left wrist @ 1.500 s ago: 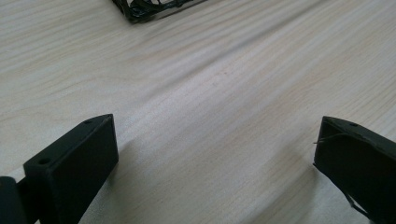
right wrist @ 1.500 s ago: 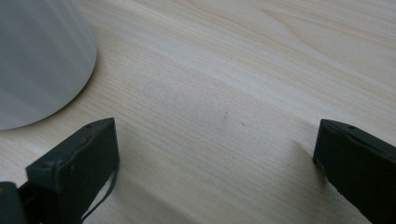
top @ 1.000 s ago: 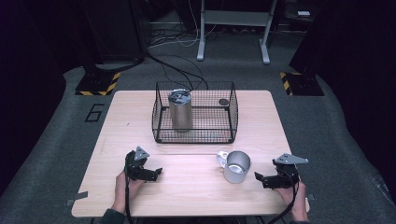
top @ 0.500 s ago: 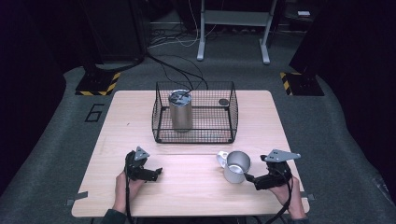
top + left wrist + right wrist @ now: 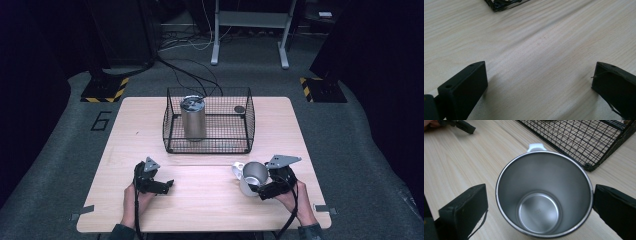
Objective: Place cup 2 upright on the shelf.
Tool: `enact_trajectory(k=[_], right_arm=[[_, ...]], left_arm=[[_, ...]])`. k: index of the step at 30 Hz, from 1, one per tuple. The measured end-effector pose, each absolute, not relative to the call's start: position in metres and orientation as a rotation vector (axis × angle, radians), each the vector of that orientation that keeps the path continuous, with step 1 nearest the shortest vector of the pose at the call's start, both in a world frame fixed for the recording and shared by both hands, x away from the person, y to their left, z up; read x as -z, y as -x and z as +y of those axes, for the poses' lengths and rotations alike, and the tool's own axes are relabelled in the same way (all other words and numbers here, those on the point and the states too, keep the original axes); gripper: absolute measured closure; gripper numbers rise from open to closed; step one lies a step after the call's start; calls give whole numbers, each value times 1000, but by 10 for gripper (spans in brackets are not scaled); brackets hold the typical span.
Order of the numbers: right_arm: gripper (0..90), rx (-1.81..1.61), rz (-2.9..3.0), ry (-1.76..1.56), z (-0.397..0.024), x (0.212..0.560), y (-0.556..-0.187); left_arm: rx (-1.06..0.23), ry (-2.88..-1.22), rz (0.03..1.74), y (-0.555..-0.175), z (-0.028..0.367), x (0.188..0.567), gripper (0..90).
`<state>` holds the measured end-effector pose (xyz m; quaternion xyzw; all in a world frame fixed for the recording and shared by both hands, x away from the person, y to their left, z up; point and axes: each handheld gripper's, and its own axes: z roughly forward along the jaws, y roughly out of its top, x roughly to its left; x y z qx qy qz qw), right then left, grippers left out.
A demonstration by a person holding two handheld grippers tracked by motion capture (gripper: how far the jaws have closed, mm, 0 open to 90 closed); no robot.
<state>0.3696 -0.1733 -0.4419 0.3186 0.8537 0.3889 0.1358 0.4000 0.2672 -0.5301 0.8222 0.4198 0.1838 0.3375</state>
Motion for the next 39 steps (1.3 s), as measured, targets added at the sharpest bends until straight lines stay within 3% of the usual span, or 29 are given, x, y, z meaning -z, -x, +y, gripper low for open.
enact_trajectory(k=[39], right_arm=[[44,-1044,2492,-928,-159,453,-383]], left_arm=[[-484,-2138,1095,-400,267,530,0]])
